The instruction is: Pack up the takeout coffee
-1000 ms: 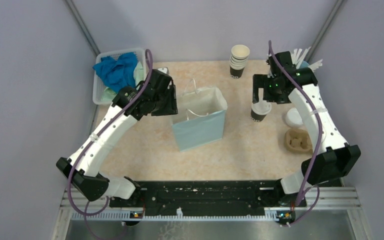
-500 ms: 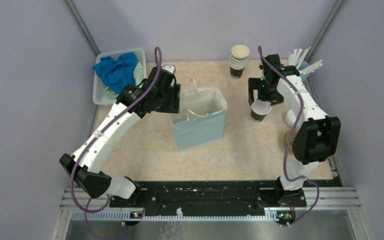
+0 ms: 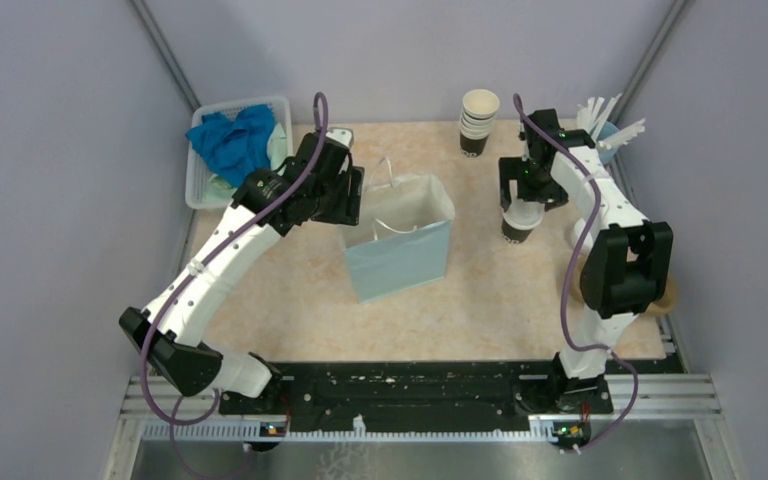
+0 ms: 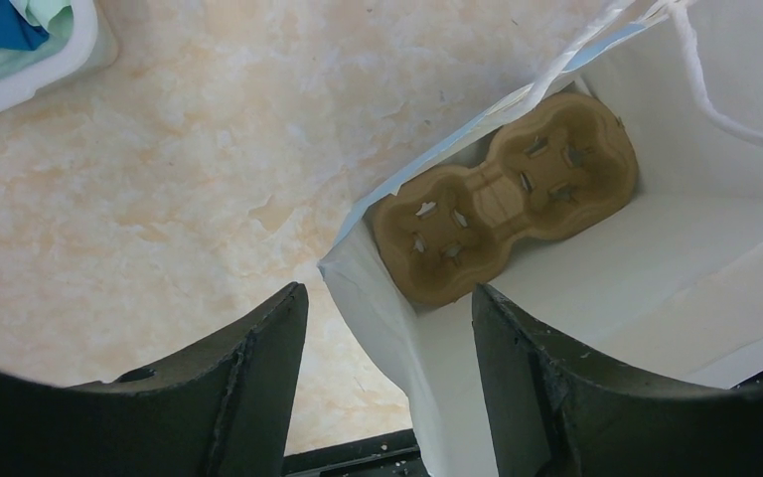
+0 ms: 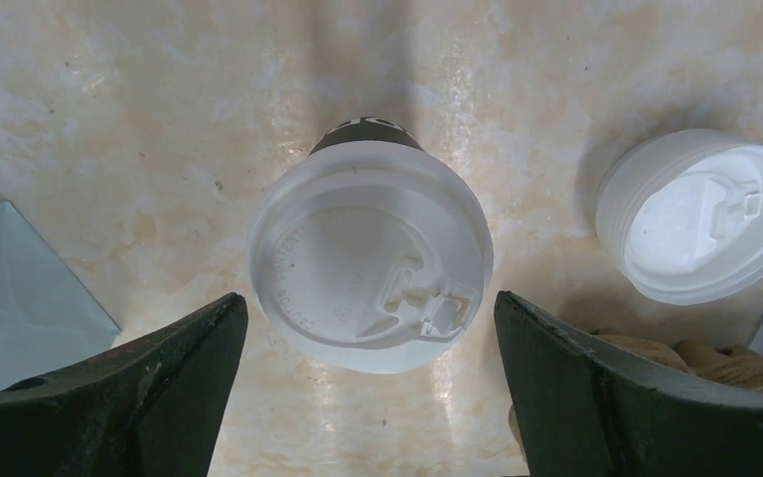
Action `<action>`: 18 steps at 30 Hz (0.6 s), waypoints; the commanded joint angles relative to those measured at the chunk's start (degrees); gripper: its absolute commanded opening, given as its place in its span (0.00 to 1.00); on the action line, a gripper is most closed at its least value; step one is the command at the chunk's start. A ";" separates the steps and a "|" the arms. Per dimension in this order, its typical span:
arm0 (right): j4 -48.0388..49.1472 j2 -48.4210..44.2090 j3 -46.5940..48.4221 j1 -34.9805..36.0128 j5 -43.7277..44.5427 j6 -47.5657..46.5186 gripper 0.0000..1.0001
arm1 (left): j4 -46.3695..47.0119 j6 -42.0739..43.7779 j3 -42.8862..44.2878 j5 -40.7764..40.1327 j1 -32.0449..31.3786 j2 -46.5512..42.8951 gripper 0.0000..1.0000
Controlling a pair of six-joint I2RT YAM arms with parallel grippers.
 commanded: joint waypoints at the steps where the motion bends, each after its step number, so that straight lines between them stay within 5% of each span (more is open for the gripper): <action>1: 1.35 0.35 2.95 -0.27 2.04 -0.99 0.91 | 2.08 1.51 1.17 -0.72 0.24 -0.77 0.69; 7: 0.85 1.78 4.07 -0.27 2.19 -1.02 0.82 | 2.31 1.90 1.51 -0.63 0.43 -0.25 0.69; 18: 1.20 2.25 3.30 -0.23 1.81 -1.01 0.85 | 1.91 1.86 1.52 -0.81 0.59 -0.28 0.69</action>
